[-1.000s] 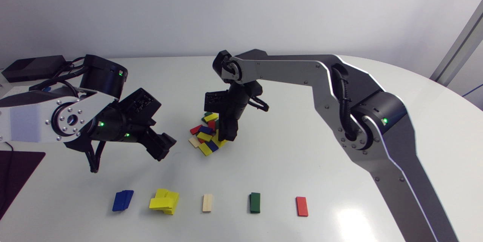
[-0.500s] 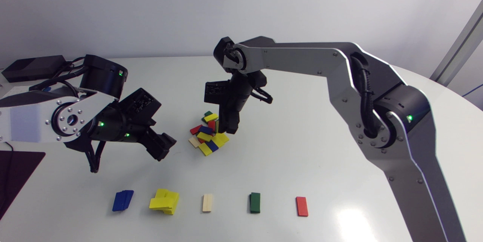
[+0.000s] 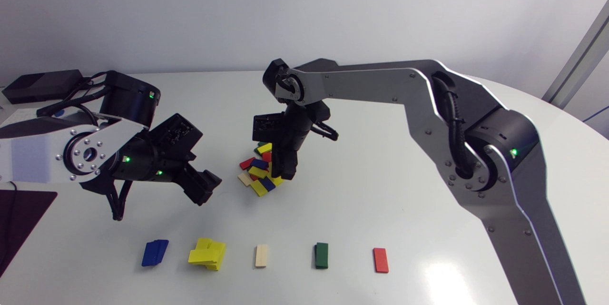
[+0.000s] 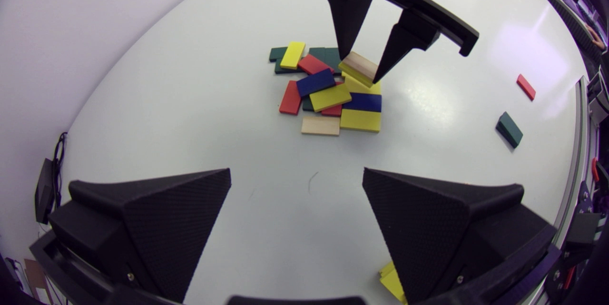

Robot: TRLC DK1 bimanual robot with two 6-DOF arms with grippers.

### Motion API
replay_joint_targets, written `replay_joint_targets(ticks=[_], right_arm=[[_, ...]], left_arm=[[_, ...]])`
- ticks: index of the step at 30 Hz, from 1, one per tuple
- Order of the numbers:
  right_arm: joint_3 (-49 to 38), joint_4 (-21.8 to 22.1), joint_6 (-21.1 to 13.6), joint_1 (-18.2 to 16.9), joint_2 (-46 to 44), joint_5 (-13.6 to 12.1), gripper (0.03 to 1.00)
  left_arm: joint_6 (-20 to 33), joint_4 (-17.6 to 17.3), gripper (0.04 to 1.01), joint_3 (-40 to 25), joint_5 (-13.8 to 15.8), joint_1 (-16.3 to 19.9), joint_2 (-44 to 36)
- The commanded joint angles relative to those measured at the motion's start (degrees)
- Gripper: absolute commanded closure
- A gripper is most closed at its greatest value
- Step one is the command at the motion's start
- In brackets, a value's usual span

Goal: Take domino bricks one by one from the mixed stack on the table and place each onto the existing stack of the same color.

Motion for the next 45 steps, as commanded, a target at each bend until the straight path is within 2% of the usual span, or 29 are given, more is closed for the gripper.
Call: replay_joint_targets(ticks=[1,3,5,9,32,35,40,45], right_arm=[[-1.6,-0.1,1.0,0.2,1.4,0.6,0.364],[-1.7,-0.1,1.1,0.2,1.5,0.7,0.31],[-1.8,-0.1,1.1,0.1,1.6,0.7,0.308],[-2.0,-0.1,1.2,0.0,1.6,0.7,0.197],[-1.9,0.1,1.0,-0.4,2.2,1.2,0.21],[-1.5,0.1,1.1,-0.4,2.4,1.2,0.313],[-1.0,-0.1,1.2,-0.2,2.9,1.2,0.37],[-0.8,-0.1,1.2,-0.1,3.1,1.2,0.536]], left_arm=[[0.9,0.4,0.059,-1.6,0.7,-0.5,-0.9],[0.9,0.4,0.059,-1.6,0.7,-0.6,-0.9],[0.9,0.4,0.059,-1.5,0.7,-0.7,-0.9],[0.8,0.4,0.059,-1.4,0.7,-1.2,-0.9],[0.4,0.4,0.059,-1.4,0.7,-1.3,-0.4],[0.4,0.4,0.059,-1.4,0.7,-1.3,-0.4],[0.4,0.5,0.059,-1.5,0.7,-1.3,-0.1],[0.4,0.5,0.059,-1.5,0.7,-1.2,-0.1]])
